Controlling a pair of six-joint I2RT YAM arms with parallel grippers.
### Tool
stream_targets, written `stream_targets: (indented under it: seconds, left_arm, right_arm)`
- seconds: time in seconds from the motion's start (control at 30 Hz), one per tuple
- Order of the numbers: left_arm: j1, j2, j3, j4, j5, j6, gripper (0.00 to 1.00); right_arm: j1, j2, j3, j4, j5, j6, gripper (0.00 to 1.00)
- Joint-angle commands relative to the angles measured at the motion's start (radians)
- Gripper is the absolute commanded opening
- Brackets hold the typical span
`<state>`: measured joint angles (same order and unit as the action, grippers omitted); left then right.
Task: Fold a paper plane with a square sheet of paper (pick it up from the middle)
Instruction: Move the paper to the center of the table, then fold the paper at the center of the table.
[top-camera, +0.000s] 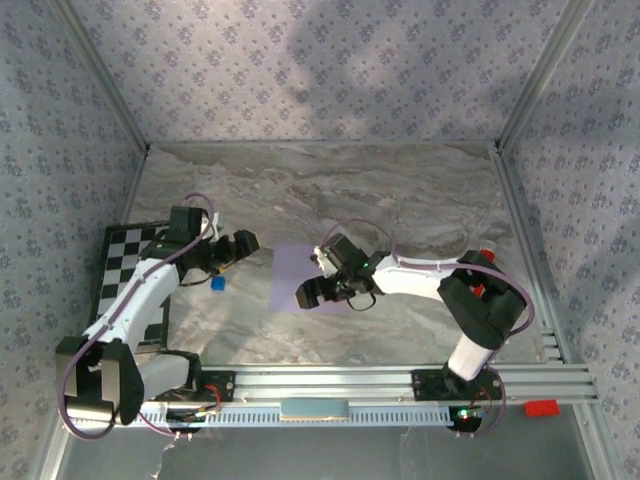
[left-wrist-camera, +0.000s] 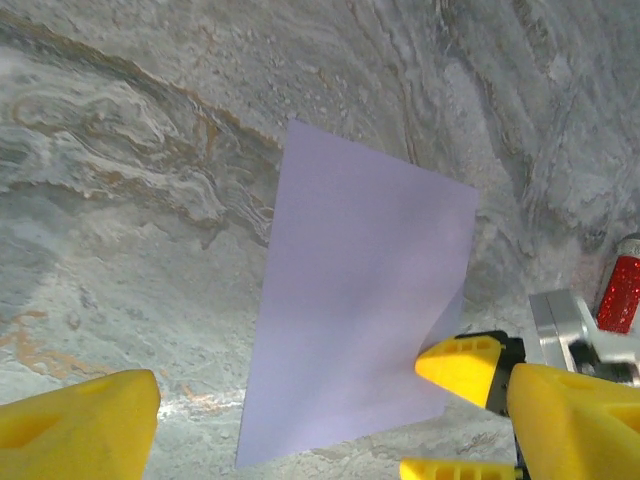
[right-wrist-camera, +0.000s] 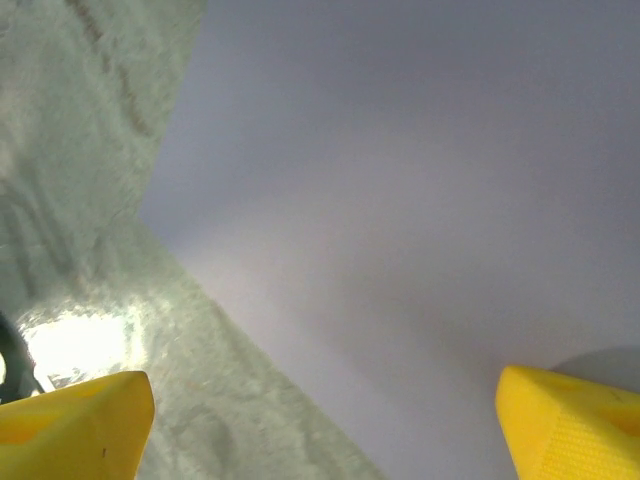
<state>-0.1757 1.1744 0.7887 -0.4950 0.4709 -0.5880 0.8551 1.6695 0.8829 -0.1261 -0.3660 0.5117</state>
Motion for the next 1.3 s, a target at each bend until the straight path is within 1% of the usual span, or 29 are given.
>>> stream_targets:
  seconds: [0.0, 0.03, 0.13, 0.23, 0.3, 0.37, 0.4, 0.43, 0.5, 0.57, 0.63, 0.73, 0.9, 1.07, 1.27]
  left_arm:
    - [-0.048, 0.034, 0.058, -0.010, -0.030, 0.017, 0.85]
    - [-0.068, 0.047, 0.067, -0.013, -0.047, 0.020, 0.80]
    - [-0.139, 0.103, 0.115, -0.049, -0.105, 0.022, 0.71]
    - [-0.218, 0.188, 0.187, -0.121, -0.187, 0.041, 0.70]
    - [-0.269, 0.249, 0.243, -0.163, -0.237, 0.058, 0.70]
    - [-0.319, 0.312, 0.301, -0.211, -0.282, 0.066, 0.70]
    - [-0.341, 0.347, 0.331, -0.230, -0.307, 0.063, 0.71]
    - [-0.360, 0.381, 0.358, -0.246, -0.325, 0.055, 0.73]
    - [-0.391, 0.445, 0.408, -0.269, -0.338, 0.047, 0.73]
    - [-0.424, 0.504, 0.463, -0.294, -0.339, 0.039, 0.76]
    - [-0.465, 0.571, 0.532, -0.327, -0.348, 0.046, 0.79]
    - [-0.512, 0.667, 0.634, -0.399, -0.388, 0.031, 0.82]
    - [-0.561, 0.791, 0.763, -0.487, -0.432, -0.019, 0.84]
    - [-0.590, 0.860, 0.819, -0.521, -0.460, -0.068, 0.87]
    - [-0.597, 0.894, 0.819, -0.516, -0.456, -0.094, 0.89]
  right_arm:
    - [0.001, -0.115, -0.033, 0.016, 0.105, 0.091, 0.93]
    - [-0.001, -0.159, -0.054, 0.021, 0.170, 0.108, 0.94]
    - [-0.008, -0.286, -0.120, 0.008, 0.357, 0.159, 0.99]
    - [-0.019, -0.413, -0.167, -0.066, 0.534, 0.188, 1.00]
    - [-0.038, -0.483, -0.188, -0.140, 0.606, 0.267, 1.00]
    - [-0.074, -0.549, -0.229, -0.147, 0.595, 0.299, 1.00]
    - [-0.107, -0.578, -0.262, -0.131, 0.563, 0.334, 1.00]
    - [-0.153, -0.603, -0.298, -0.100, 0.494, 0.361, 1.00]
    - [-0.233, -0.636, -0.347, -0.042, 0.361, 0.359, 1.00]
    - [-0.261, -0.658, -0.363, -0.050, 0.328, 0.364, 1.00]
    - [-0.264, -0.671, -0.351, -0.094, 0.339, 0.337, 1.00]
    - [-0.263, -0.667, -0.323, -0.145, 0.334, 0.313, 1.00]
    - [-0.259, -0.635, -0.306, -0.164, 0.316, 0.313, 1.00]
    - [-0.255, -0.610, -0.304, -0.161, 0.296, 0.319, 1.00]
    - [-0.248, -0.601, -0.303, -0.152, 0.289, 0.316, 1.00]
